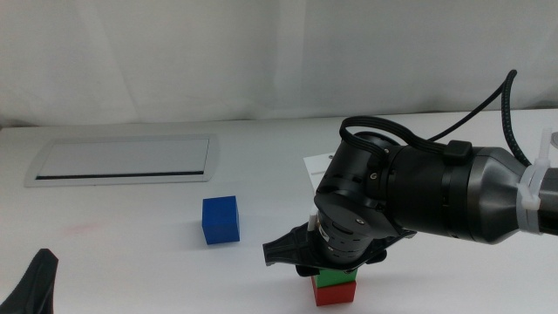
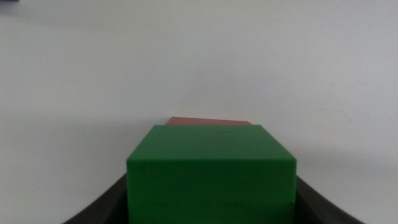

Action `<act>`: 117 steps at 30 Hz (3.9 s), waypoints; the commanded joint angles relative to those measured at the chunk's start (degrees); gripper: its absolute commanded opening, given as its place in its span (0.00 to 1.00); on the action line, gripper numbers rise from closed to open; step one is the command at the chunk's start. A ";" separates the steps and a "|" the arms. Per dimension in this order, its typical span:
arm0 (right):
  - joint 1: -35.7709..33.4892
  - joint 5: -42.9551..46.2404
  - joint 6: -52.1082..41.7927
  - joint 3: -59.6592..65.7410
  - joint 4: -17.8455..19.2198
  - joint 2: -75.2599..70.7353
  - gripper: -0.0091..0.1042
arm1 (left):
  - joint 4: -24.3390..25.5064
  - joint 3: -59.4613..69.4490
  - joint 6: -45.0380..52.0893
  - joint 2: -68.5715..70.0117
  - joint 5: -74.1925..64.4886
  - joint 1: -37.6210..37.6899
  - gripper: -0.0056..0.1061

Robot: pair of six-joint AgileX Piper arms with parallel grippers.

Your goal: Stack red cubes first, then green, then blue cubes in a specific spot.

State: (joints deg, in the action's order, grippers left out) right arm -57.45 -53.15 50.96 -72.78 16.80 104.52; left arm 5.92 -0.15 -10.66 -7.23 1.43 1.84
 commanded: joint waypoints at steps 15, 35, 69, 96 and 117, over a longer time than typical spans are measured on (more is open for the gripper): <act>0.36 -1.48 0.01 0.36 -1.08 2.23 0.92 | -0.42 0.90 -0.32 0.21 0.62 -0.23 0.83; 12.35 1.91 -17.60 -4.80 2.30 -18.22 0.91 | -0.42 0.90 -0.32 0.21 0.99 -0.23 0.83; 44.19 -8.51 -73.69 10.00 -32.47 -52.09 0.86 | -0.42 -3.45 -8.06 -0.80 -3.51 0.67 0.83; 43.55 -11.02 -78.86 10.00 -37.97 -52.30 0.86 | -11.39 -61.12 -7.86 -60.50 -50.24 16.59 0.81; 43.55 -11.26 -78.37 10.00 -38.98 -52.30 0.86 | 6.71 -62.14 -37.34 -78.43 -49.26 31.89 0.81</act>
State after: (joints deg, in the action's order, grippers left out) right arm -13.87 -64.30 -27.04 -63.03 -21.43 52.40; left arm 13.03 -61.80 -46.55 -84.82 -48.34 33.27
